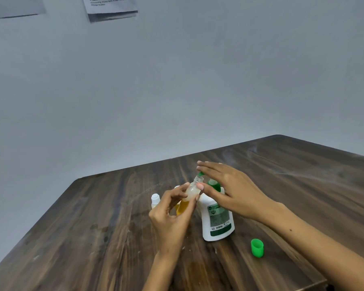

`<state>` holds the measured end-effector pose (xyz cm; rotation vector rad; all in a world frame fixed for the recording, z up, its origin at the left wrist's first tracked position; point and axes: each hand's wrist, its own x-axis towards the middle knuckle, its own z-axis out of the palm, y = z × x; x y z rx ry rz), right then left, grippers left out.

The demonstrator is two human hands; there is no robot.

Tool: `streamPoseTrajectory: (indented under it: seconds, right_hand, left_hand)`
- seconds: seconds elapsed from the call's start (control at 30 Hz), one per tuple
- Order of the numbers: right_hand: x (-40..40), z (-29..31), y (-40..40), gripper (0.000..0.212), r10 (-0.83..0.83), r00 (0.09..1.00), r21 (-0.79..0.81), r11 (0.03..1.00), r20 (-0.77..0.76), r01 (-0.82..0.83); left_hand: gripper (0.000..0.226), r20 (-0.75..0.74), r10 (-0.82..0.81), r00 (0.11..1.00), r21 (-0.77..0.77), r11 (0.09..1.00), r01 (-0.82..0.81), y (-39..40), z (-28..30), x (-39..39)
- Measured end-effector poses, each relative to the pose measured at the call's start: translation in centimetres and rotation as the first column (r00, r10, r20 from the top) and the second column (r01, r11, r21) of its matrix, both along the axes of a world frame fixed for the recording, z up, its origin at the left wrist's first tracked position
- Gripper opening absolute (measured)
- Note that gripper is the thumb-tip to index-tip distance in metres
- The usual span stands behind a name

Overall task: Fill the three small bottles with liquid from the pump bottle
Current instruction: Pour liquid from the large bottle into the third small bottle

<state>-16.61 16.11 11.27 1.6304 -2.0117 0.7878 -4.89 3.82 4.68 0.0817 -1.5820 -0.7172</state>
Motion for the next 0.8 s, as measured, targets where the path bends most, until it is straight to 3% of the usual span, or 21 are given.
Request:
streamPoseTrajectory:
  seconds: [0.17, 0.7, 0.8]
  right_hand:
    - [-0.4, 0.5, 0.3, 0.07, 0.035, 0.999, 0.059, 0.998, 0.03, -0.036]
    - [1.2, -2.6, -1.4, 0.052, 0.029, 0.99, -0.268, 0.963, 0.141, 0.01]
    - [1.1, -2.8, -1.2, 0.053, 0.04, 0.984, -0.268, 0.963, 0.171, 0.007]
  left_hand:
    - [0.028, -0.012, -0.028, 1.0, 0.029, 0.999, 0.028, 0.2, 0.1, 0.0]
    - [0.031, 0.018, -0.064, 0.998, 0.075, 0.995, 0.063, 0.4, 0.3, 0.0]
    - [0.03, 0.031, -0.048, 0.998, 0.065, 0.997, 0.046, 0.5, 0.2, -0.1]
